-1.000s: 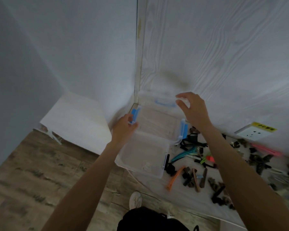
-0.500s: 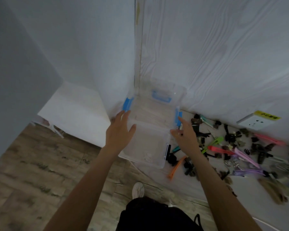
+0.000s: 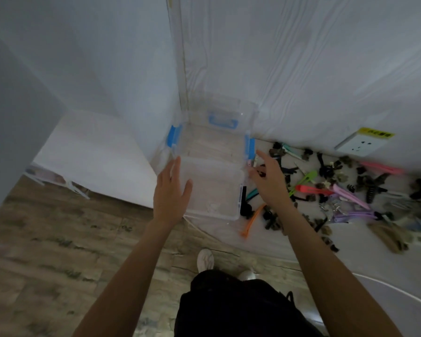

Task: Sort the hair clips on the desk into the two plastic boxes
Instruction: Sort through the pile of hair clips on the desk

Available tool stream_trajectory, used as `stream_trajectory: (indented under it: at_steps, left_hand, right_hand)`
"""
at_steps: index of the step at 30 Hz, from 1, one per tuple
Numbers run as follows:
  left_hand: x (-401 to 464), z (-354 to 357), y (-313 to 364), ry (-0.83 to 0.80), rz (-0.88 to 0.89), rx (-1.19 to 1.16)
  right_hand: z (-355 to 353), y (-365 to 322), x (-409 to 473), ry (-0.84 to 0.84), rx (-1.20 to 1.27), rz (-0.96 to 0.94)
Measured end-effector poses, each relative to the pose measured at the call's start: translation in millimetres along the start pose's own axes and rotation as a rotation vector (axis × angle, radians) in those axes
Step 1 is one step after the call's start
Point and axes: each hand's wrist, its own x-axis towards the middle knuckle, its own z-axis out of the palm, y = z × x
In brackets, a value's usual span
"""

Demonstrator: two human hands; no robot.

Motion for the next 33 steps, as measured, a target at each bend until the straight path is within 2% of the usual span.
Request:
stream_trajectory:
  at_steps: [2,4,6,9,12,15,18,20,24,28,33]
  left_hand:
    - [-6.6,-4.2,10.3,0.159,0.107,0.066]
    - [-15.0,-8.4,34.5,0.217,0.204,0.015]
    - [-23.2,-5.1,68.7,0.130,0.310,-0.096]
    - [-36.3,19.1,111.6,-0.084,0.474,-0.219]
    - [-58.8,71.6,132.0,-0.257,0.583,-0.159]
    - [-78.0,122.4,122.5,-0.308,0.508,0.144]
    - [-84.9,146.8,107.6,-0.286,0.284,0.377]
    - [-84.7,154.6,106.4,-0.240,0.198,0.452]
    - [-75.4,172.2,122.3,-0.226,0.302,0.395]
    - [-63.4,198.7,154.4,-0.268,0.335,0.341]
    - [-56.1,218.6,190.6,-0.340,0.342,0.112]
  right_hand:
    - [-16.2,13.3,-19.3,0.047,-0.054,-0.046]
    - [-34.1,35.5,-44.2,0.101,-0.149,-0.105]
    - [-51.2,62.3,-72.6,0.149,-0.216,-0.077]
    - [-64.4,103.6,-108.2,0.206,-0.352,0.021]
    - [-73.3,144.6,-136.4,0.166,-0.472,0.169]
    - [-78.5,171.3,-149.1,0.078,-0.549,0.258]
    - [-74.7,185.3,-143.6,0.012,-0.614,0.227]
    - [-67.7,189.7,-135.0,-0.017,-0.633,0.181]
    - [-58.1,191.8,-118.3,-0.011,-0.649,0.102]
    - [-73.5,198.1,-97.4,0.066,-0.665,0.116]
    - [-114.1,216.9,-76.3,0.059,-0.692,0.087]
